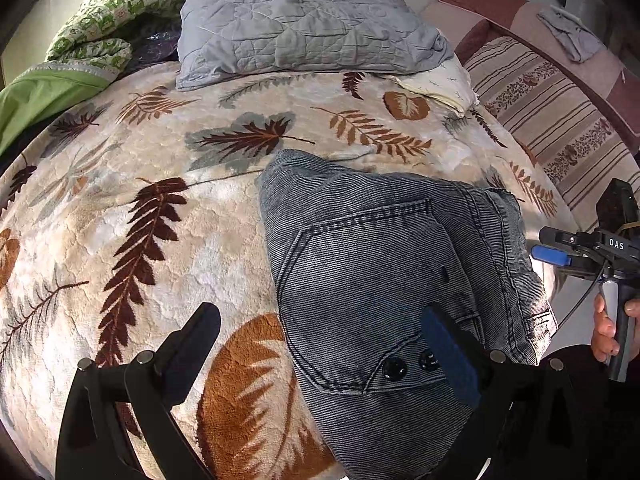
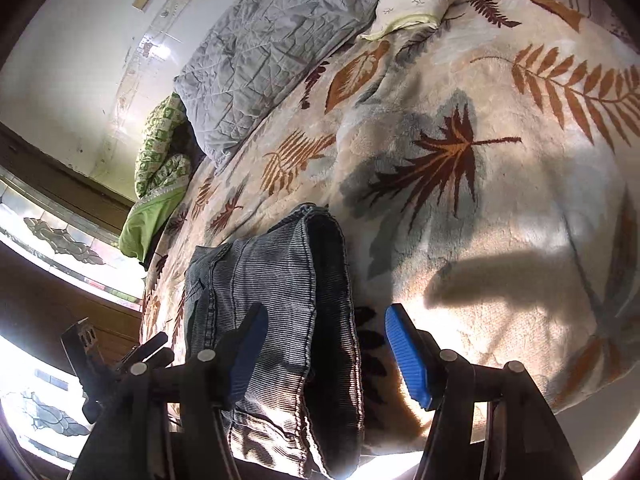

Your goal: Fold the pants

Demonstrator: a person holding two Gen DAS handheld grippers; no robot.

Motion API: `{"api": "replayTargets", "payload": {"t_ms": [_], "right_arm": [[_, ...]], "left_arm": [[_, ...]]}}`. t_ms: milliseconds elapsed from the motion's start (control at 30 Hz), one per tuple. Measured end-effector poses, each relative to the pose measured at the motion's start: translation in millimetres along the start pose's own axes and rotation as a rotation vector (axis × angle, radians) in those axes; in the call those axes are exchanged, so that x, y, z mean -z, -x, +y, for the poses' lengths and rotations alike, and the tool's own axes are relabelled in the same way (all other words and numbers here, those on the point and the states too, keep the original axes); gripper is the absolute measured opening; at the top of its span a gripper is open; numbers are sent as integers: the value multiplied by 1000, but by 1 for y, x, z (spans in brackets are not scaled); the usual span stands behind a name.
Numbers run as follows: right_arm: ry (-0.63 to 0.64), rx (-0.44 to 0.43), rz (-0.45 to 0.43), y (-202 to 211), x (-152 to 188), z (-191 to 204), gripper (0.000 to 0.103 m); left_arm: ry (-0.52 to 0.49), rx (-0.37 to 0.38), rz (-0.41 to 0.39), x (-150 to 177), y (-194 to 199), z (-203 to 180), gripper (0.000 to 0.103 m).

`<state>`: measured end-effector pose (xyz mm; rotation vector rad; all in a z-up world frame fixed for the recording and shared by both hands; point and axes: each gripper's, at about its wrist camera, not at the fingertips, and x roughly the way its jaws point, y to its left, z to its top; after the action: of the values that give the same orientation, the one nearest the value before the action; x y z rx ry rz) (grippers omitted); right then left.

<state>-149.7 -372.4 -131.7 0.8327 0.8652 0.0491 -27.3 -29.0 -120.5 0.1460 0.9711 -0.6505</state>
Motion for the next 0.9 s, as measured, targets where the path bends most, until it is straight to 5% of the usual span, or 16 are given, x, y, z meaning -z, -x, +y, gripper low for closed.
{"api": "replayTargets", "payload": {"t_ms": [533, 900], "right_arm": [[-67, -265, 163, -30, -14, -36, 71], [76, -334, 288, -60, -20, -8, 74]], "left_arm": [[63, 284, 92, -9, -22, 10, 100], [132, 432, 144, -23, -43, 29, 100]]}}
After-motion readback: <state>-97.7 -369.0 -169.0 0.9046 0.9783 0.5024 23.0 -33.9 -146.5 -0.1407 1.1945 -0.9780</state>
